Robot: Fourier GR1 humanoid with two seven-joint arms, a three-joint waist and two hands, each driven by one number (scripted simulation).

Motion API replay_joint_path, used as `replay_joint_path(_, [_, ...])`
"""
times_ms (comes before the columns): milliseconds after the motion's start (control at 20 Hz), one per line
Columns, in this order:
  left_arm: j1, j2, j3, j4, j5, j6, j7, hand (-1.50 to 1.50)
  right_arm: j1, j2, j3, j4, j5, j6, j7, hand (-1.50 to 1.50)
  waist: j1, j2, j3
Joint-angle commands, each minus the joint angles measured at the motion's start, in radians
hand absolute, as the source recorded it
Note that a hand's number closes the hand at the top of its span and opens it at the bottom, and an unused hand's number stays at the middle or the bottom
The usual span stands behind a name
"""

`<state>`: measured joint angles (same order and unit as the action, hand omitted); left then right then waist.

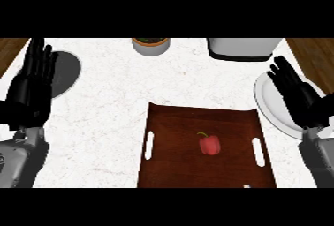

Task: Pick the bell pepper from the tray and place it in the plate

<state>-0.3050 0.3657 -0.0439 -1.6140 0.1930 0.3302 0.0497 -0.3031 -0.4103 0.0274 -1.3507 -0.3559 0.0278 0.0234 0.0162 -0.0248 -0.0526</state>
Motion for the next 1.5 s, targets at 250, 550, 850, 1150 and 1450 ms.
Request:
replay_joint_path(250, [0.197,-0.02,-0.11,0.172,-0.038,-0.034,0.114,0.0,-0.081,0.094,0.299,-0.22,-0.007,0.296,-0.041,1.5,0.019,0.027,0.052])
replay_joint_path(550, [0.241,-0.067,-0.134,0.207,-0.029,-0.031,0.109,0.0,0.012,-0.106,0.331,-0.269,0.601,-0.039,-0.366,1.5,-0.032,0.03,0.056])
replay_joint_path(850, [0.24,-0.08,-0.166,0.178,-0.057,-0.018,0.129,0.0,0.16,0.014,0.313,-0.028,0.295,0.19,-0.737,-1.5,-0.002,0.035,0.058])
replay_joint_path(1150, [0.258,-0.058,-0.15,0.159,-0.055,-0.04,0.146,0.0,0.081,-0.108,0.407,0.015,0.665,0.067,-0.778,-1.5,-0.005,0.024,0.053])
replay_joint_path(1450, [0.217,-0.094,-0.162,0.175,-0.08,-0.013,0.168,0.0,-0.021,-0.156,0.441,-0.087,0.873,0.006,-0.53,-1.5,-0.018,0.021,0.051])
